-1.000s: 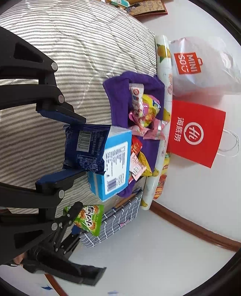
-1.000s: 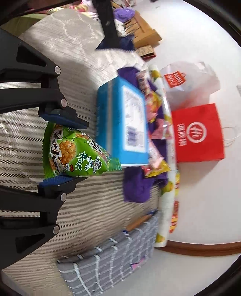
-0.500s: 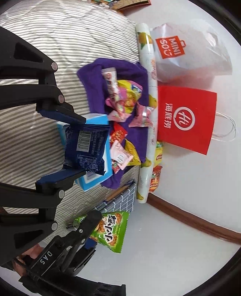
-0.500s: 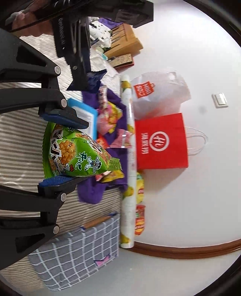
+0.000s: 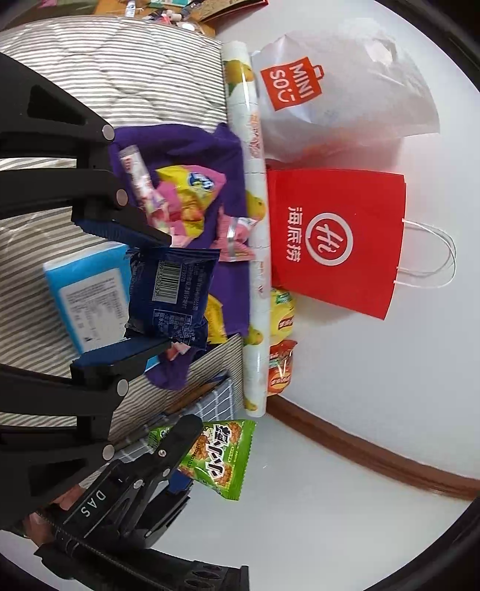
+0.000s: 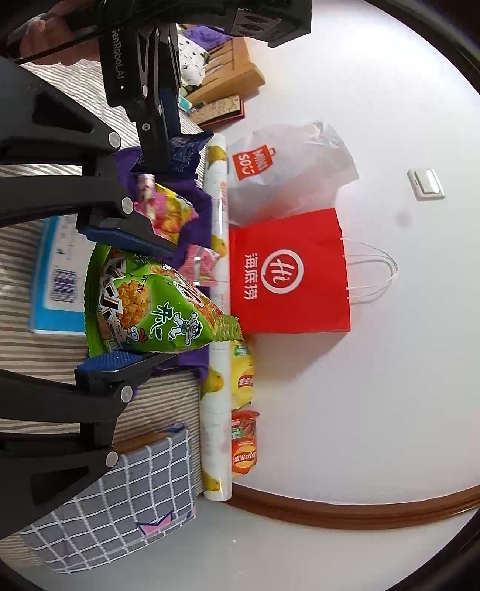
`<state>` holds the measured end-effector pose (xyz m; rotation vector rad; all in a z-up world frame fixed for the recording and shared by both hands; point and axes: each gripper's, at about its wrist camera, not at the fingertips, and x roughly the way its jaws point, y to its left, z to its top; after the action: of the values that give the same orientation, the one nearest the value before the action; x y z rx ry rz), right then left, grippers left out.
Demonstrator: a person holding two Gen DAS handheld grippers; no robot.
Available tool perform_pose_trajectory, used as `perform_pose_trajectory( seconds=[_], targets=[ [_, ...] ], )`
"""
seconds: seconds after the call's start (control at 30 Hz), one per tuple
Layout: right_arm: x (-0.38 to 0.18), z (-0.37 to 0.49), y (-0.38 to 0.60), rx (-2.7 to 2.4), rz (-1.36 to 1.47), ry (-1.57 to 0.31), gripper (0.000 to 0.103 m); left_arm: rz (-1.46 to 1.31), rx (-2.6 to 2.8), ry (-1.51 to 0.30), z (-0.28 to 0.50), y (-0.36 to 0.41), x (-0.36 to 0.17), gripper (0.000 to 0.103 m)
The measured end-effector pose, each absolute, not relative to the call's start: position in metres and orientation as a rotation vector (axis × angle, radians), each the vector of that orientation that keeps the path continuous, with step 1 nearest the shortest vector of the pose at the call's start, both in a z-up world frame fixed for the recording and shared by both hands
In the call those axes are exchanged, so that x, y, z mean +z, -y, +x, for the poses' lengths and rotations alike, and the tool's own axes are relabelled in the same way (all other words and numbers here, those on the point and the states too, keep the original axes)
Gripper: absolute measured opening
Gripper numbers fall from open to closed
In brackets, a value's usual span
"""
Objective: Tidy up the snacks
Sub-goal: 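Carry both held bags up over the purple towel with both tools, then open the right tool to drop the green bag while the left tool releases the dark blue packet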
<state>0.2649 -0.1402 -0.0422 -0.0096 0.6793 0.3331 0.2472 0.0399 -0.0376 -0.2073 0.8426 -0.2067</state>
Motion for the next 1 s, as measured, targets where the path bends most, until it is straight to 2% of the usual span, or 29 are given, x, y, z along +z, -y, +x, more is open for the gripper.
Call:
perform_pose_trajectory(
  seconds=[0.43, 0.8, 1.0],
  targets=[
    [-0.041, 0.333, 0.127, 0.326, 0.005, -0.664, 0.047, -0.2, -0.197, -0.825, 0.327, -0.048, -0.02, 0.046],
    [-0.092, 0.382, 0.112, 0.325, 0.007, -0.764, 0.047, -0.273, -0.191, -0.89, 0.365, -0.067, -0.072, 0.046],
    [-0.128, 0.393, 0.109, 0.331, 0.012, -0.814, 0.047, -0.216, -0.159, -0.937, 0.375, -0.067, -0.09, 0.046]
  ],
)
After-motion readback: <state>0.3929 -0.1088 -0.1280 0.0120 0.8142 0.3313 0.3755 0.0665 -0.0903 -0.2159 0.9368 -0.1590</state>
